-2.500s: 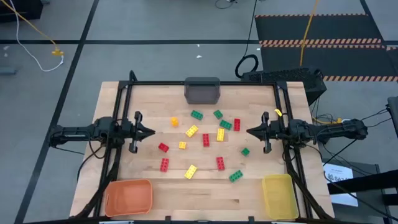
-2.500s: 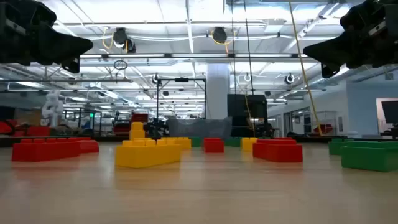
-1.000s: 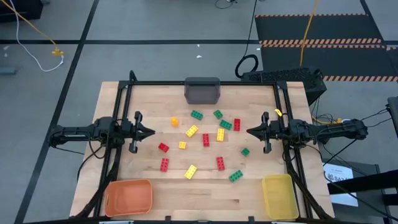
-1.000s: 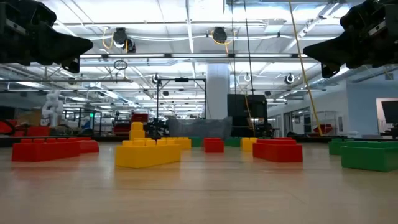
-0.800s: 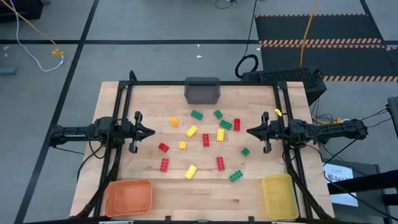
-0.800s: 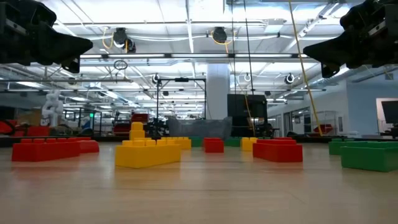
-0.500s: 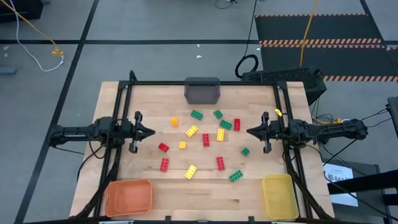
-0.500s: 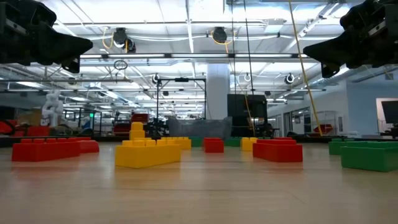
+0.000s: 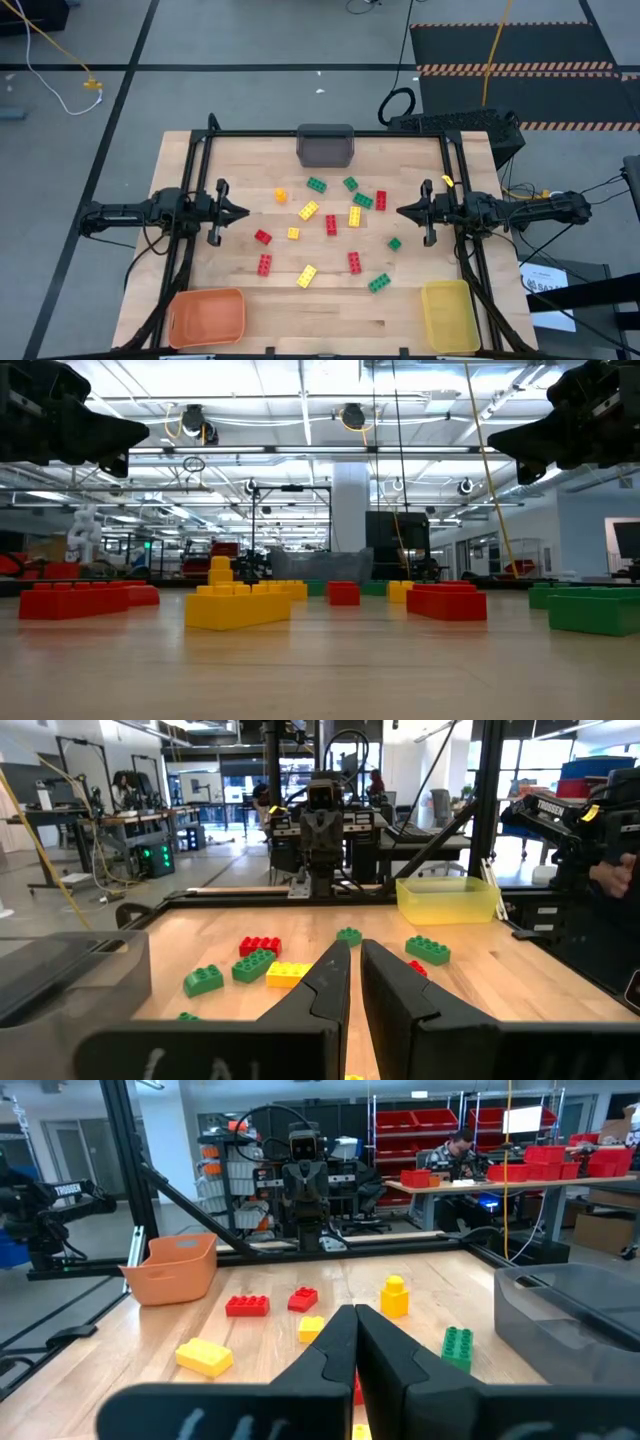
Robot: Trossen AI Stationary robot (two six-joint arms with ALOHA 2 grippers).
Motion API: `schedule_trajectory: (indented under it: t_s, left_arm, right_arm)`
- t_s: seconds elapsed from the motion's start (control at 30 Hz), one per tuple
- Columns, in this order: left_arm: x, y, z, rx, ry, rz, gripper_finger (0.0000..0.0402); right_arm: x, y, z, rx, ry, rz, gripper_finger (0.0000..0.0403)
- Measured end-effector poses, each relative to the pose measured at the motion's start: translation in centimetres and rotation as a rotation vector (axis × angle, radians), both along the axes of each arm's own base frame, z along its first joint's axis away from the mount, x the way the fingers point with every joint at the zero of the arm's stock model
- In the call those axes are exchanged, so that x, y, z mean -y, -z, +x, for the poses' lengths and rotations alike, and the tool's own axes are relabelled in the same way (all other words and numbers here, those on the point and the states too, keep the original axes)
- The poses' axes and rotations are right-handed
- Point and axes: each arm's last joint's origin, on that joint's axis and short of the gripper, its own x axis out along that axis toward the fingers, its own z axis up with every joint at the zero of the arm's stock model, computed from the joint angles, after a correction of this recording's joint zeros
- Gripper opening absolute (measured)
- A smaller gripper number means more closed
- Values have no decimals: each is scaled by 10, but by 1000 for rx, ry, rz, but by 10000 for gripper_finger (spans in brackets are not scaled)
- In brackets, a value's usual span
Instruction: Sort & place blocks by color
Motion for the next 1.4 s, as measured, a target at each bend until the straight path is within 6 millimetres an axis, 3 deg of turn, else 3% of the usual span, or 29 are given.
schedule_trajectory:
  t_s: [0.67,0.87,1.07,1.4]
  left_arm:
    - [0,0,0,0,0,0,33]
    - [0,0,0,1,0,6,33]
    - [-2,-2,0,24,-89,265,33]
    - [-3,-9,-1,98,-117,278,33]
  right_arm:
    - [0,-1,0,25,-10,280,0]
    - [0,-2,0,30,-8,219,0]
    - [0,-5,0,66,-10,197,0]
    - [0,-29,-4,298,10,9,19]
